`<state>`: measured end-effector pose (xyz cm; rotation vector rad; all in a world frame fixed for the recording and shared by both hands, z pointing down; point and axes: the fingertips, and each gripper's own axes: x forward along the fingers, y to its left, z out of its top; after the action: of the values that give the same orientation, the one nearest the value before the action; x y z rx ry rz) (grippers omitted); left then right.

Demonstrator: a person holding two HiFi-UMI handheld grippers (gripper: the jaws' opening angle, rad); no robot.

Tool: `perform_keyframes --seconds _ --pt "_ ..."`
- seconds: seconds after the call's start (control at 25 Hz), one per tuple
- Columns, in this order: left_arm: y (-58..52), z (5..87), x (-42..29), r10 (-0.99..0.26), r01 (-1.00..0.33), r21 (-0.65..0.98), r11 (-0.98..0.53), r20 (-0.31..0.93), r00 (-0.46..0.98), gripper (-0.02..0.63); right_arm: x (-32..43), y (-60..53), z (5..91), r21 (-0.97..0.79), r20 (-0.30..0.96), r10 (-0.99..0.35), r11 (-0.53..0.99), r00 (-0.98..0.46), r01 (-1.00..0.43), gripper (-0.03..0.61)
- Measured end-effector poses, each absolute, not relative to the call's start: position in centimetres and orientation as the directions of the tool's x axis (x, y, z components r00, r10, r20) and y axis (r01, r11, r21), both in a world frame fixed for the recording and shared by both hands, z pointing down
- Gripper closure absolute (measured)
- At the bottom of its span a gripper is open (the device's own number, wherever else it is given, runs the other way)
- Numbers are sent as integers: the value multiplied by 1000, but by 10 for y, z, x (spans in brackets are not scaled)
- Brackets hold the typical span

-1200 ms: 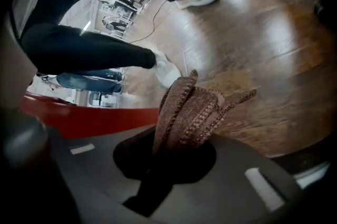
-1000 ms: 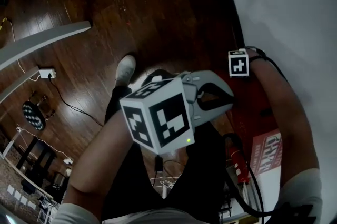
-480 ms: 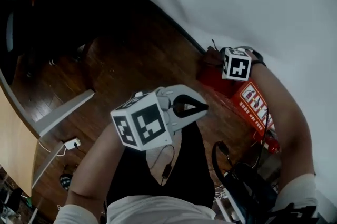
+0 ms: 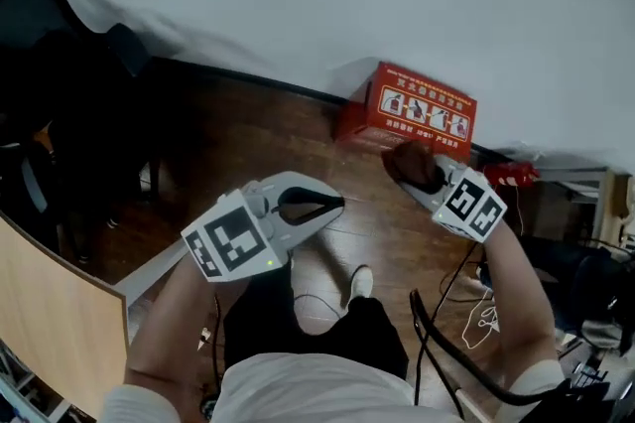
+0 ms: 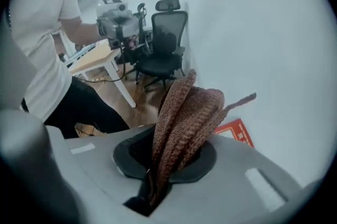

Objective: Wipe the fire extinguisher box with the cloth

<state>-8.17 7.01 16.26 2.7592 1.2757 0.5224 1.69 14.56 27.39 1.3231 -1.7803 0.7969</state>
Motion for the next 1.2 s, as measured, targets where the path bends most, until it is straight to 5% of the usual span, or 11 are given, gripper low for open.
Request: perform_keyframes --seconds 0.44,0.76,1.2 --pt "300 103 -180 737 733 142 -665 281 614 615 -124 393 165 -157 530 -845 -185 76 -970 532" --pt "441 53 -243 760 739 192 -646 261 595 615 -179 527 77 -158 423 -884 -289 200 -944 532" --pt "445 2 -307 742 742 107 -661 241 626 615 -269 546 23 -161 315 -911 -327 266 -931 532"
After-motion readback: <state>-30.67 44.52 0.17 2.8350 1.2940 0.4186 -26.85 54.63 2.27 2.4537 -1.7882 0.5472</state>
